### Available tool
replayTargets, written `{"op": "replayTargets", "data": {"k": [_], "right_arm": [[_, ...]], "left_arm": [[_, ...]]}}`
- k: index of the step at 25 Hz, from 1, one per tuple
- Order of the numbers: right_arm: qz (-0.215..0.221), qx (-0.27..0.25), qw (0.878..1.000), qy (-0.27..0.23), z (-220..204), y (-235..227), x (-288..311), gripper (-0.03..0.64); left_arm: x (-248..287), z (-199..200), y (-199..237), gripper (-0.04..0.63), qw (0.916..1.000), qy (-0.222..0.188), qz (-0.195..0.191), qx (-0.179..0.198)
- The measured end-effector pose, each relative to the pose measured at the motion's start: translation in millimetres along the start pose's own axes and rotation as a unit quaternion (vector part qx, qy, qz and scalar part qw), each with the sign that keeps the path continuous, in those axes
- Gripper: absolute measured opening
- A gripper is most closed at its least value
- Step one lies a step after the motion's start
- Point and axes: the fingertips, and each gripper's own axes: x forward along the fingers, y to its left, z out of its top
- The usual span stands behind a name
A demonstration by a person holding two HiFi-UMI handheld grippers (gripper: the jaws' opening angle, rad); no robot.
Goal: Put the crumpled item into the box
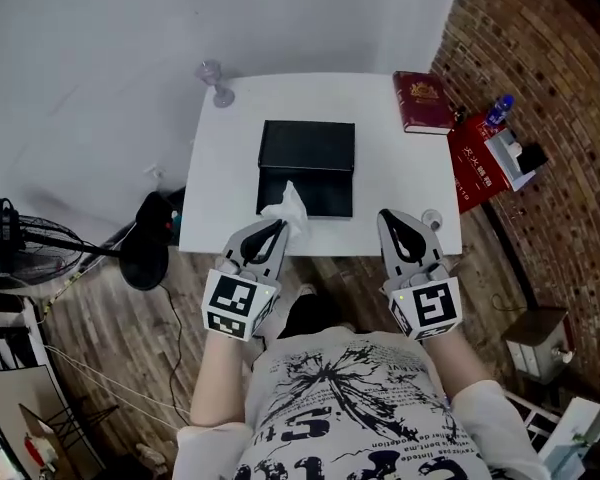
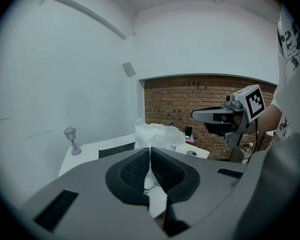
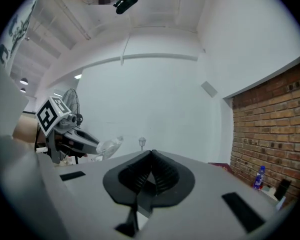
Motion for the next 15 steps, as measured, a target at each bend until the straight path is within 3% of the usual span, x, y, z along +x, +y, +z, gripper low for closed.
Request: {"op": "replayTargets", "data": {"k": [7, 12, 15], "right_arm": [[-0.044, 0.027, 0.998, 0.032, -22.6, -25.8, 76.0, 0.015], [-0.062, 0.045, 0.996, 0.044, -43.3, -35.0, 112.0, 0.015], [-0.073, 0.052, 0.994, 0.056, -55.0, -39.3, 126.6, 0.015]], "left_arm": [[93.1, -37.1, 54.8, 0.023, 0.9904, 0.094, -0.085, 0.056], [147.0, -76.1, 70.7, 0.023, 0.9733, 0.154, -0.146, 0.088], [173.5, -98.6, 71.7, 0.023, 0.9577, 0.191, -0.187, 0.106]]}}
